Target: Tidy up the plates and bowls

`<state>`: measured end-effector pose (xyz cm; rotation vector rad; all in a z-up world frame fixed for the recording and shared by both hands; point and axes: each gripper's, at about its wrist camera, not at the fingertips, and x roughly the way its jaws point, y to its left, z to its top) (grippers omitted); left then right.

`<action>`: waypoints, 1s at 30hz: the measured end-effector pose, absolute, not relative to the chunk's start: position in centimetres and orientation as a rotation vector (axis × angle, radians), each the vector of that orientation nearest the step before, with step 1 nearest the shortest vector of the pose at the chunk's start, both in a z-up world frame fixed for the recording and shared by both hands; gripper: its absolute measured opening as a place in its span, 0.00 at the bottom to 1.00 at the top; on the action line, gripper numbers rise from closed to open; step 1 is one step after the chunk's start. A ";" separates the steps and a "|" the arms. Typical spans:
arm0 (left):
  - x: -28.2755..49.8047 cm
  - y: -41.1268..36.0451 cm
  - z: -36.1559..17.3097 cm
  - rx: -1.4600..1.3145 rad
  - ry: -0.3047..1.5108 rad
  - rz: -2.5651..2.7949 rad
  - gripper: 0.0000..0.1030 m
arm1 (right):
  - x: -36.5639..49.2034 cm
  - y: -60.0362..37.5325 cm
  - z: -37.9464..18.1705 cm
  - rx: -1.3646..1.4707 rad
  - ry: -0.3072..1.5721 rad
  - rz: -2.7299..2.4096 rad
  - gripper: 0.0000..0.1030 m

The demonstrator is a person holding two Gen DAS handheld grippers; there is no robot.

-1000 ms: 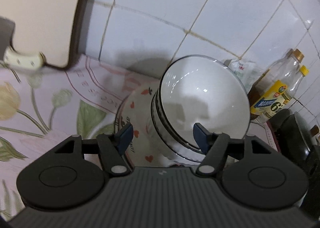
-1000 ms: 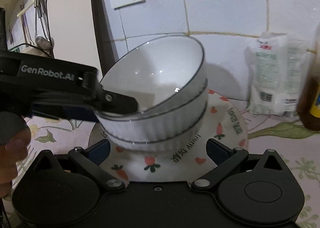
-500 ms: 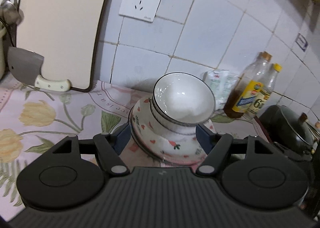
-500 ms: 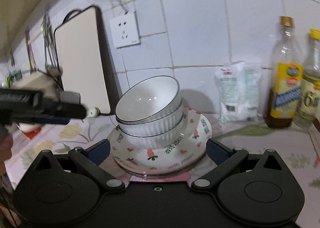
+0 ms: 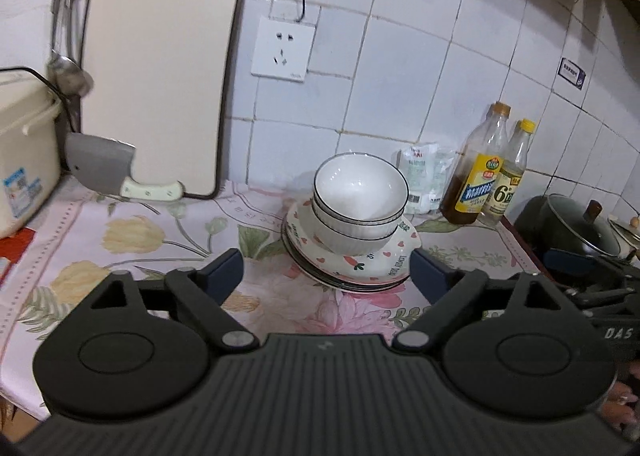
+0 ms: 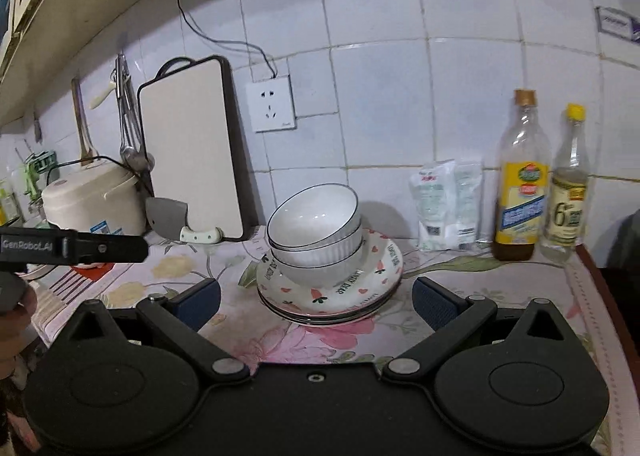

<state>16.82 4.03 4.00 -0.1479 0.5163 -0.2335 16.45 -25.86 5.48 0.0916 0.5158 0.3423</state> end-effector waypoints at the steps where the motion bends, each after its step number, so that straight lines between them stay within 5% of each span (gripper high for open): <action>1: 16.2 4.1 4.2 -0.140 0.510 -0.229 0.93 | 15.8 -25.8 5.8 0.086 0.510 0.332 1.00; 8: 12.5 4.5 4.5 -0.073 0.504 -0.171 1.00 | 12.2 -24.7 6.8 0.044 0.498 0.229 1.00; 30: 5.6 3.8 3.6 0.016 0.428 -0.036 1.00 | 4.2 -22.9 7.9 0.021 0.451 0.026 1.00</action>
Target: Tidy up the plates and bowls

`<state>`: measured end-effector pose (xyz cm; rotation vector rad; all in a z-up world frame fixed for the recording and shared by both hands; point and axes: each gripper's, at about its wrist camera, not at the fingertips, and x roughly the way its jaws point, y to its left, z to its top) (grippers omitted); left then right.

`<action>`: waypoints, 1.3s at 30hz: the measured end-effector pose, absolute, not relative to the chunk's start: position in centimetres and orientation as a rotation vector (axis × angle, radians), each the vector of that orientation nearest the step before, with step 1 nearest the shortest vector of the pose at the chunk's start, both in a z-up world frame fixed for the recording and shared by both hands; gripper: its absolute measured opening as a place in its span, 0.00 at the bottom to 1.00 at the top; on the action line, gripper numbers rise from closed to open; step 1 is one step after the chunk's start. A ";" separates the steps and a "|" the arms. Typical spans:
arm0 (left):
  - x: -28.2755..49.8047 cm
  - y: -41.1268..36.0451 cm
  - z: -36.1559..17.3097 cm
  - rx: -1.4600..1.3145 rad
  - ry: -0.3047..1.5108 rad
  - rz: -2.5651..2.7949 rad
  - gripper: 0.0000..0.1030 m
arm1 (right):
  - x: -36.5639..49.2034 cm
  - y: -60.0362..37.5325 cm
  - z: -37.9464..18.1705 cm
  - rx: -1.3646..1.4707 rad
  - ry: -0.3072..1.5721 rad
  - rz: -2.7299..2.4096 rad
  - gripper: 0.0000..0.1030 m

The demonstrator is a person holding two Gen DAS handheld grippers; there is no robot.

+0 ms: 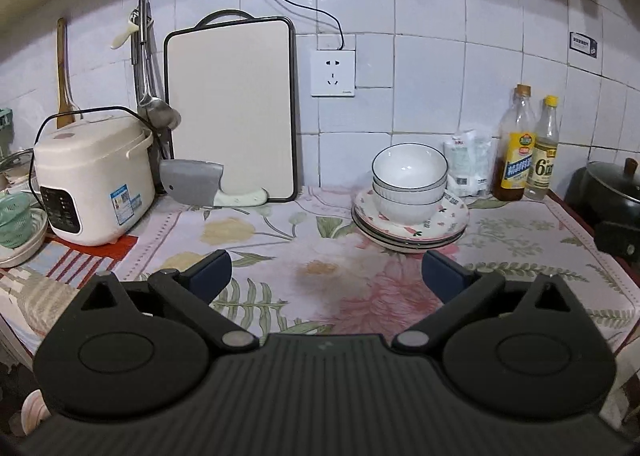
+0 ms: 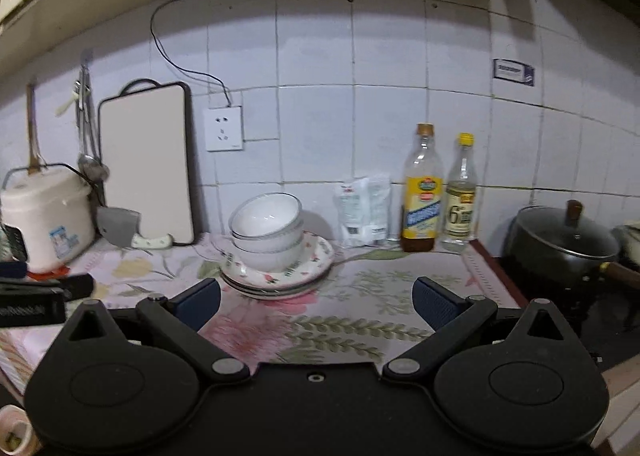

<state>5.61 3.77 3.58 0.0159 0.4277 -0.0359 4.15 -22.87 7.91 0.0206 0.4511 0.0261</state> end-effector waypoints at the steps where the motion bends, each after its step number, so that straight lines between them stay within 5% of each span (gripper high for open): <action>1: 5.5 3.7 3.6 0.018 0.427 -0.046 1.00 | 4.0 -22.8 7.8 0.011 0.455 0.016 1.00; 39: 4.2 2.1 0.3 0.032 0.449 -0.029 1.00 | 2.0 -22.0 5.6 -0.072 0.413 -0.041 1.00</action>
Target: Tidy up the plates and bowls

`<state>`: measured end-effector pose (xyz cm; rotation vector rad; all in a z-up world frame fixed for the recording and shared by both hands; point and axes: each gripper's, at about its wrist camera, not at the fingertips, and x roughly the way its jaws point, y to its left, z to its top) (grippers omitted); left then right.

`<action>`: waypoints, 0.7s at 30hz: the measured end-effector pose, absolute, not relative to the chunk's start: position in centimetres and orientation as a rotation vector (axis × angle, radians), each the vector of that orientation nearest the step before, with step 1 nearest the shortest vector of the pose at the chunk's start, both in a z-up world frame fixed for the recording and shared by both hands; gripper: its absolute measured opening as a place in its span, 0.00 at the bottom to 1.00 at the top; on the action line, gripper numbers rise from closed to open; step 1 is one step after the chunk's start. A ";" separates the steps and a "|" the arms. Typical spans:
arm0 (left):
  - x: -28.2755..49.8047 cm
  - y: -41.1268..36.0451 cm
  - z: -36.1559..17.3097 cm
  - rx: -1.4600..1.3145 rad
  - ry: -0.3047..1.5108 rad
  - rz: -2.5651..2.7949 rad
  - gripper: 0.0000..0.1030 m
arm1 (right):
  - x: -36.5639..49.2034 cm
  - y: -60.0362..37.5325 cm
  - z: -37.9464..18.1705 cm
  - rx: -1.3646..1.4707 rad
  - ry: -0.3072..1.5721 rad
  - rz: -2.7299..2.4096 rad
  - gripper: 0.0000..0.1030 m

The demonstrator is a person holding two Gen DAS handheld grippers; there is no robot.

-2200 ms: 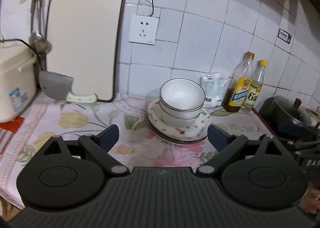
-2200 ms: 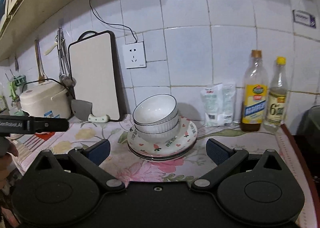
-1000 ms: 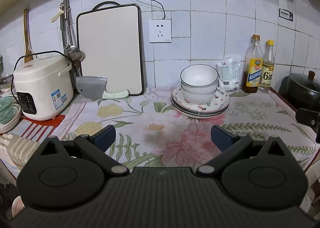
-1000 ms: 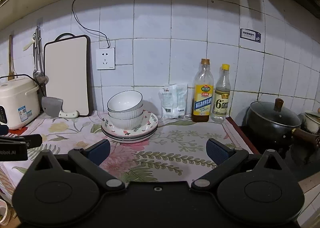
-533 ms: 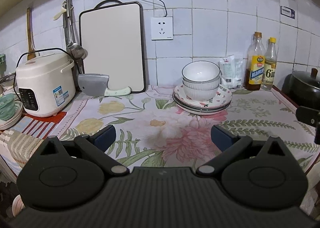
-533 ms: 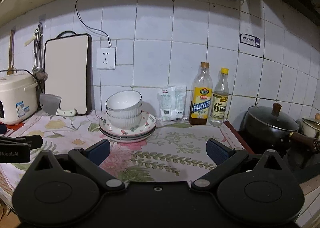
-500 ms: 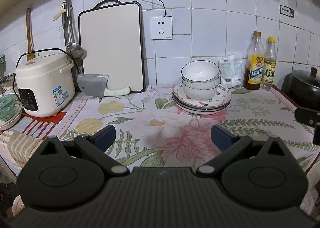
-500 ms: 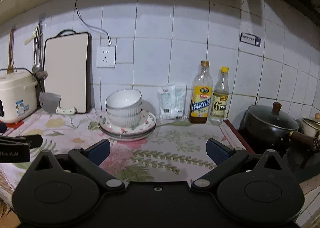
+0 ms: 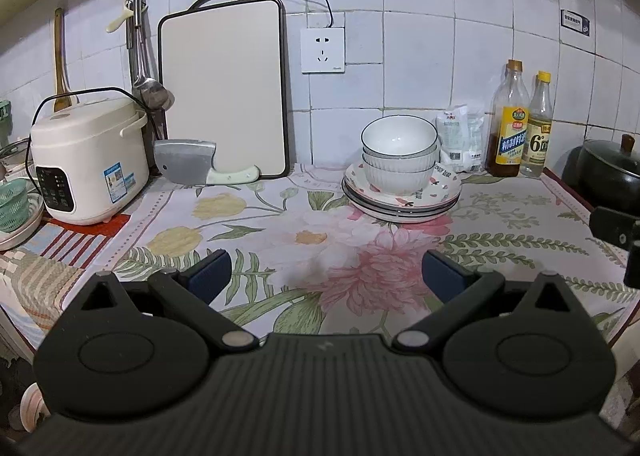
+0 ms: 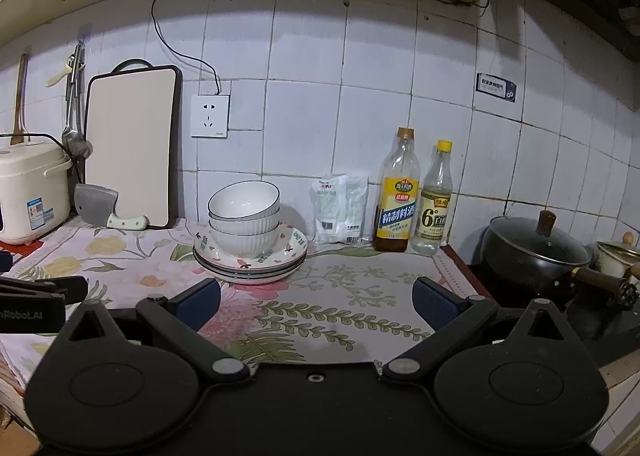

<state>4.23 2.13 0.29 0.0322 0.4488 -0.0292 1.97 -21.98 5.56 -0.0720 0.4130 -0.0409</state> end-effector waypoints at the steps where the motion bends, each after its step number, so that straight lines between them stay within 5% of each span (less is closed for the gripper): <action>1: 4.2 2.1 0.2 0.031 0.449 -0.029 1.00 | 1.9 -22.0 5.5 -0.074 0.412 -0.044 1.00; 21: 3.9 2.3 0.3 0.032 0.433 0.002 1.00 | 2.5 -22.4 4.7 -0.059 0.448 -0.054 1.00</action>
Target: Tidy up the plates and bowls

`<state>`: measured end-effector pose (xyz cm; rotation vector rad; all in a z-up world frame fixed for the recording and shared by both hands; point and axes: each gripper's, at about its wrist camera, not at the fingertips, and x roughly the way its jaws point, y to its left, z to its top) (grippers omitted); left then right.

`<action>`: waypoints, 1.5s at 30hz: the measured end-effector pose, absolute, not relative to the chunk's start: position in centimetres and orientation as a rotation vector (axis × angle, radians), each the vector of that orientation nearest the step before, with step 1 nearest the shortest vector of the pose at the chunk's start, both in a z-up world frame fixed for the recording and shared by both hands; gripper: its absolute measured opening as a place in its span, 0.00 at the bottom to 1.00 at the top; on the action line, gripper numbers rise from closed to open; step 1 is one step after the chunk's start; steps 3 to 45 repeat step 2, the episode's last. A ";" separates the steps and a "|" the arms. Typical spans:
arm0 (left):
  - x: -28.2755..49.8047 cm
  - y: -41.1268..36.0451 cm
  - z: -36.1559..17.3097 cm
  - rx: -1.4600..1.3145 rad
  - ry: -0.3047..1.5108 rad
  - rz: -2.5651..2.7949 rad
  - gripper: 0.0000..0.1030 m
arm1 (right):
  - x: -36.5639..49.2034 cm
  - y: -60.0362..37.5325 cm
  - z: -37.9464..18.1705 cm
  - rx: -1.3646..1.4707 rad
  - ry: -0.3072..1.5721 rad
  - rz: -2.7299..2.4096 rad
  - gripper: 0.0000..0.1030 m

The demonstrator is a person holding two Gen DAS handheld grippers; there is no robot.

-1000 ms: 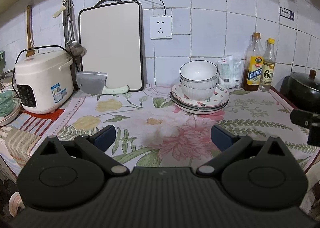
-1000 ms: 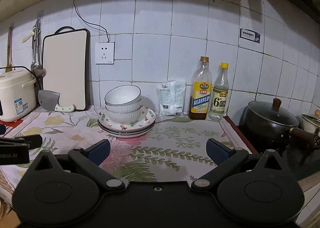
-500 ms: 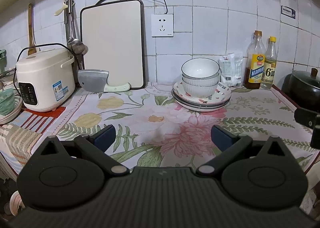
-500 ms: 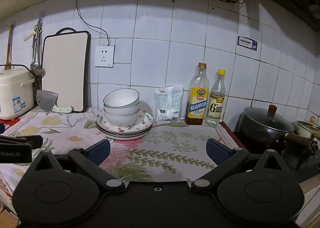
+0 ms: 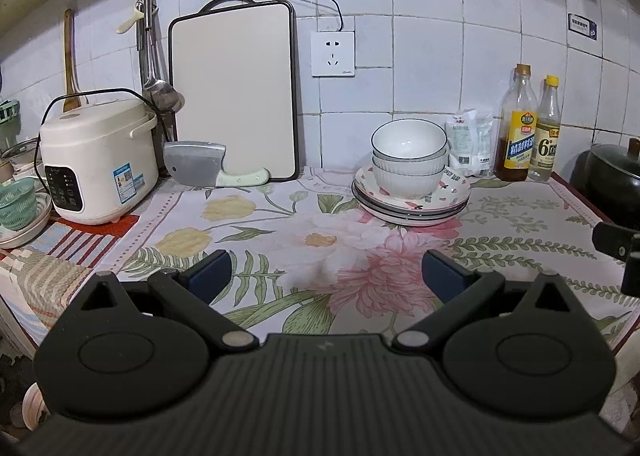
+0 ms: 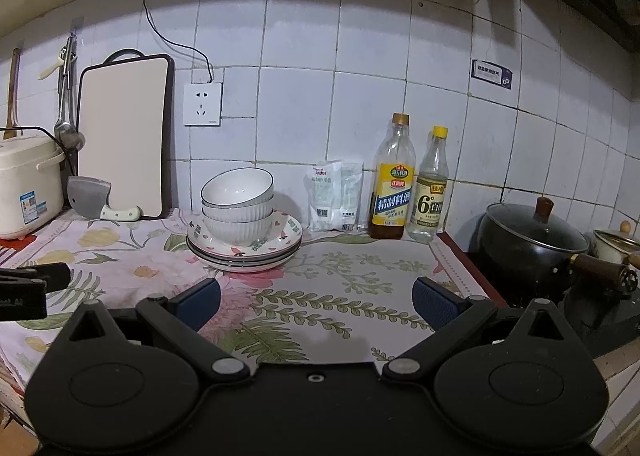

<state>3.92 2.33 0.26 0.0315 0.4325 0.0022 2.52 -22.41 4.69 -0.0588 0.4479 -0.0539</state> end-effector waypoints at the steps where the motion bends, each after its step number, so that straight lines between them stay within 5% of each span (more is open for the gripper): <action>1: 3.9 2.3 0.3 0.032 0.434 0.004 1.00 | 2.6 -22.5 4.6 -0.057 0.449 -0.053 1.00; 45: 3.9 2.2 0.3 0.031 0.434 0.006 1.00 | 2.5 -22.5 4.6 -0.055 0.450 -0.053 1.00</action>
